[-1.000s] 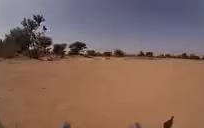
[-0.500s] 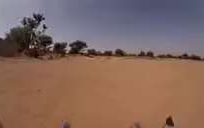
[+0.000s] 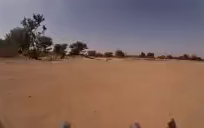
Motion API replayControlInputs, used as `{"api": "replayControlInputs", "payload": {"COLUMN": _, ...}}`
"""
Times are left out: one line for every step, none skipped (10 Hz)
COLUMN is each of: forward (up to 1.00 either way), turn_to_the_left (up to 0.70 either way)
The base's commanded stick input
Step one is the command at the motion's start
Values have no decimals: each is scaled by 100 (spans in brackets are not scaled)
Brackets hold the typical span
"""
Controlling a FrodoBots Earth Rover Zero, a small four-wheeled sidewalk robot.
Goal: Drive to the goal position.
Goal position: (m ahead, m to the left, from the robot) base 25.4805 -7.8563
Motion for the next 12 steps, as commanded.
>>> {"api": "replayControlInputs", "payload": {"forward": 50, "turn_to_the_left": 0}}
{"api": "replayControlInputs", "payload": {"forward": 50, "turn_to_the_left": 0}}
{"api": "replayControlInputs", "payload": {"forward": 50, "turn_to_the_left": 0}}
{"api": "replayControlInputs", "payload": {"forward": 50, "turn_to_the_left": 0}}
{"api": "replayControlInputs", "payload": {"forward": 50, "turn_to_the_left": 0}}
{"api": "replayControlInputs", "payload": {"forward": 50, "turn_to_the_left": 0}}
{"api": "replayControlInputs", "payload": {"forward": 50, "turn_to_the_left": 0}}
{"api": "replayControlInputs", "payload": {"forward": 50, "turn_to_the_left": 0}}
{"api": "replayControlInputs", "payload": {"forward": 50, "turn_to_the_left": 0}}
{"api": "replayControlInputs", "payload": {"forward": 50, "turn_to_the_left": 0}}
{"api": "replayControlInputs", "payload": {"forward": 50, "turn_to_the_left": 0}}
{"api": "replayControlInputs", "payload": {"forward": 50, "turn_to_the_left": 0}}
